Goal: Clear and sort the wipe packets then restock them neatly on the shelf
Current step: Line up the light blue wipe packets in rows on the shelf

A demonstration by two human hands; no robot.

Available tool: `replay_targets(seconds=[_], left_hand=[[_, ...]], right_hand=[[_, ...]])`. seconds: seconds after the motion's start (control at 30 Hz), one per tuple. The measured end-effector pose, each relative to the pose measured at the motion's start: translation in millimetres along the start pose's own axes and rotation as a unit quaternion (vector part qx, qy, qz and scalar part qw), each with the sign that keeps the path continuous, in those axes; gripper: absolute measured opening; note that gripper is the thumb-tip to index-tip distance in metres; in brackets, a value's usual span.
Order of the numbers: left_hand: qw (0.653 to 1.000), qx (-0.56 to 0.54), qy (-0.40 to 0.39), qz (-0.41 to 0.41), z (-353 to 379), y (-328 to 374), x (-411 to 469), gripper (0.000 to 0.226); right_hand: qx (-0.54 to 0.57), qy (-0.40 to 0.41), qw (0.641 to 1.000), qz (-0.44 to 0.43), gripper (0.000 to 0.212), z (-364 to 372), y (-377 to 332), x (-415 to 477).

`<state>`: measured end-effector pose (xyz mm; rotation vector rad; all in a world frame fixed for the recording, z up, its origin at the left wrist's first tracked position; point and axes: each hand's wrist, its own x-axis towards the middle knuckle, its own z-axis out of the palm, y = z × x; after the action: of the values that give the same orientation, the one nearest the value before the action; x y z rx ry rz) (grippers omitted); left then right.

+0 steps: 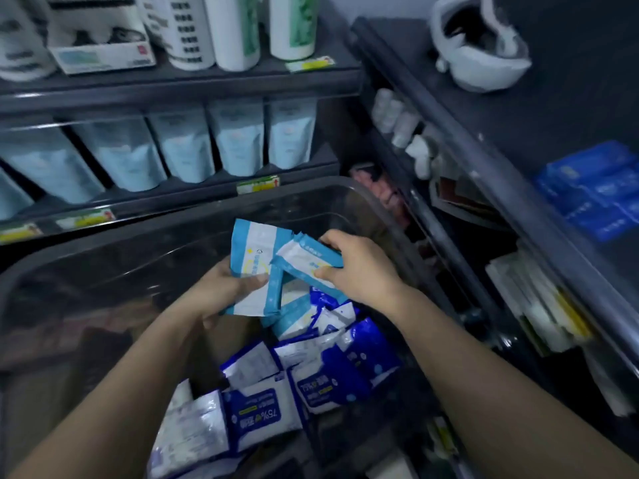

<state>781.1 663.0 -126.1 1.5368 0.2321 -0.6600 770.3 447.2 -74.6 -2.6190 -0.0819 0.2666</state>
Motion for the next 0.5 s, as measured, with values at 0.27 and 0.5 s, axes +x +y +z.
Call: replay_targets(seconds=[0.27,0.5], left_hand=[[0.995,0.024,-0.076,0.067,100.7,59.0,-40.6,0.026],[0.964,0.080,-0.195,0.163,216.0,67.6,-112.9,0.039]], right_hand=[[0.073,0.174,0.978,0.086,0.037,-65.4,42.2,-106.6],[0.114,0.307,0.933,0.149,0.026,-106.5,85.1,-251.2]])
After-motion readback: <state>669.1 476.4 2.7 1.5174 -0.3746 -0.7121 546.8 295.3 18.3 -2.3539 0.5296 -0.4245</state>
